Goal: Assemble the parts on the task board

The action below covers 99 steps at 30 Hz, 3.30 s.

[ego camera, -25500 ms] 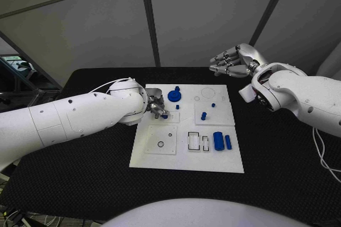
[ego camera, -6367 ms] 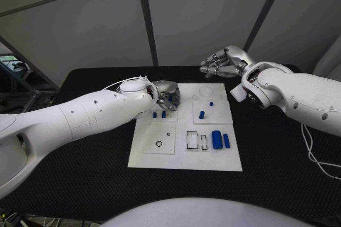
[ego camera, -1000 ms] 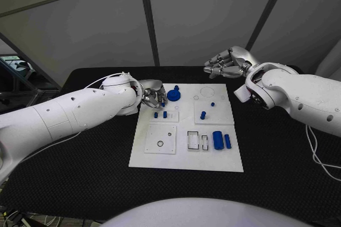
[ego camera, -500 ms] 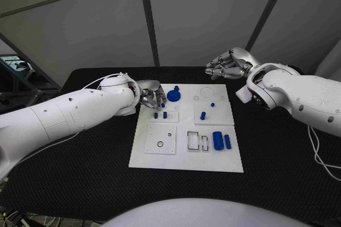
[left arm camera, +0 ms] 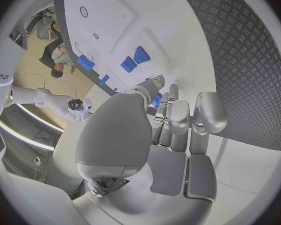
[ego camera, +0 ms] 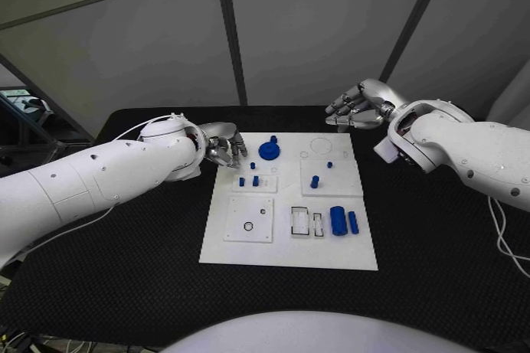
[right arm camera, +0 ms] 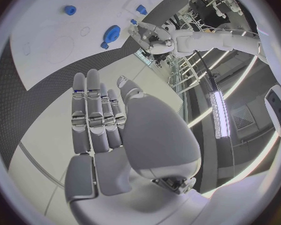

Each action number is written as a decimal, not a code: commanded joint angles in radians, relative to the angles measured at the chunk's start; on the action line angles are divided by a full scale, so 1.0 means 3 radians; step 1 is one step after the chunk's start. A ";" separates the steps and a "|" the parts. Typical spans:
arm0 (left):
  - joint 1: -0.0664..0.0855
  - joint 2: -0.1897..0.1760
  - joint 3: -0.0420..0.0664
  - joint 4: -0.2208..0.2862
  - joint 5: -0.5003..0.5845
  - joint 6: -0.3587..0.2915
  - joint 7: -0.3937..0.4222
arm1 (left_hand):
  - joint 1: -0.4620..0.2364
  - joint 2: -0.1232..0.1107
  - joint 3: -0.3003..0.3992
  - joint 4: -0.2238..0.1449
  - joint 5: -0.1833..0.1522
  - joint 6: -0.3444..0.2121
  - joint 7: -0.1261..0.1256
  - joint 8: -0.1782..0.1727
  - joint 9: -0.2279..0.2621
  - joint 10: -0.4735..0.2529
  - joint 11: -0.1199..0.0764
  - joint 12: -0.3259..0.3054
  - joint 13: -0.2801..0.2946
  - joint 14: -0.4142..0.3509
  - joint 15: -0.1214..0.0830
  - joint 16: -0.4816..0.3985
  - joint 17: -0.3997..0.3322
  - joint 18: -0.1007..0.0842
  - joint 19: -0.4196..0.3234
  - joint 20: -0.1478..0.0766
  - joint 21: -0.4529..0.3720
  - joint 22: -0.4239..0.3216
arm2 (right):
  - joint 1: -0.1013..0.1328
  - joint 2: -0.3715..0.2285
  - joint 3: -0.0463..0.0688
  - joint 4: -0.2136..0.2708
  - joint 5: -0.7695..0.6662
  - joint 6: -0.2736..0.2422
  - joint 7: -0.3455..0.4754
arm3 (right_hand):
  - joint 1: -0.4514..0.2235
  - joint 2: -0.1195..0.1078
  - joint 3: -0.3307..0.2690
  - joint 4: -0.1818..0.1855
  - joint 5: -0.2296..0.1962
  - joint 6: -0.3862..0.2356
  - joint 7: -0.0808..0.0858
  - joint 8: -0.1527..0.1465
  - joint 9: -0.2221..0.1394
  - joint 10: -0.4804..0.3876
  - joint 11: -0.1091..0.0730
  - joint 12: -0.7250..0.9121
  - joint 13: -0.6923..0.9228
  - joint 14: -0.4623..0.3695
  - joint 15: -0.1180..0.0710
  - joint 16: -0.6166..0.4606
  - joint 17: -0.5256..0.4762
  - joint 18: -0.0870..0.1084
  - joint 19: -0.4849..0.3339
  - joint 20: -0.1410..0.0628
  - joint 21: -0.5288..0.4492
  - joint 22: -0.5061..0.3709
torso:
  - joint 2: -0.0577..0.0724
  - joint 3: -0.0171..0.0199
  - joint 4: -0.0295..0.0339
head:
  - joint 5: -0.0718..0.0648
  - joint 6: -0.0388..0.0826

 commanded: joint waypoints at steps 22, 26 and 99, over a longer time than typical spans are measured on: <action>-0.0036 -0.0589 0.0052 0.0557 0.3965 -0.0693 0.1255 | -0.0111 0.0096 -0.0012 0.0086 -0.0013 0.0256 0.0029 0.0211 -0.0012 -0.0093 0.0058 0.0128 -0.0062 -0.0811 0.0060 -0.0989 -0.1525 0.0205 -0.0854 0.0055 -0.1706 -0.1093 | -0.0192 -0.0261 -0.0029 0.0434 -0.2403 0.0258 -0.0667 | -0.0115 -0.0219 0.0392 -0.0003 -0.0261 0.0176 -0.0100 -0.0092 -0.0006 0.0047 -0.0099 -0.0131 0.0000 0.0331 -0.0131 0.2829 0.2007 -0.0081 0.0436 -0.0214 0.1832 0.1600 | -0.0023 -0.0005 -0.0013 | -0.0211 0.0137; -0.0063 -0.0632 0.0051 0.0689 0.4123 -0.0649 0.1349 | -0.0122 0.0096 -0.0030 0.0092 -0.0013 0.0251 0.0029 0.0212 -0.0014 -0.0091 0.0058 0.0135 -0.0064 -0.0814 0.0061 -0.0992 -0.1532 0.0205 -0.0854 0.0056 -0.1719 -0.1104 | -0.0239 -0.0231 -0.0031 0.0444 -0.2468 0.0292 -0.0695 | -0.0124 -0.0256 0.0429 0.0005 -0.0272 0.0088 -0.0074 -0.0087 -0.0005 -0.0035 -0.0074 -0.0120 0.0001 0.0324 -0.0106 0.3112 0.2260 -0.0107 0.0464 -0.0186 0.2097 0.1884 | -0.0019 -0.0004 -0.0014 | -0.0216 0.0149; -0.0106 -0.0632 0.0051 0.0704 0.4213 -0.0675 0.1275 | -0.0104 0.0132 -0.0114 0.0089 -0.0024 0.0221 0.0052 0.0225 -0.0021 -0.0105 0.0070 0.0166 -0.0090 -0.0825 0.0068 -0.1003 -0.1581 0.0205 -0.0817 0.0064 -0.1781 -0.1171 | -0.0361 -0.0033 -0.0095 0.0497 -0.2714 0.0207 -0.0831 | 0.0009 -0.0108 0.1081 -0.0369 -0.0182 0.0407 -0.0118 -0.0007 0.0068 0.0307 -0.0142 -0.0063 0.0070 0.0305 -0.0164 0.4015 0.3045 -0.0289 0.0708 -0.0177 0.3324 0.3289 | -0.0025 0.0000 -0.0020 | -0.0186 0.0085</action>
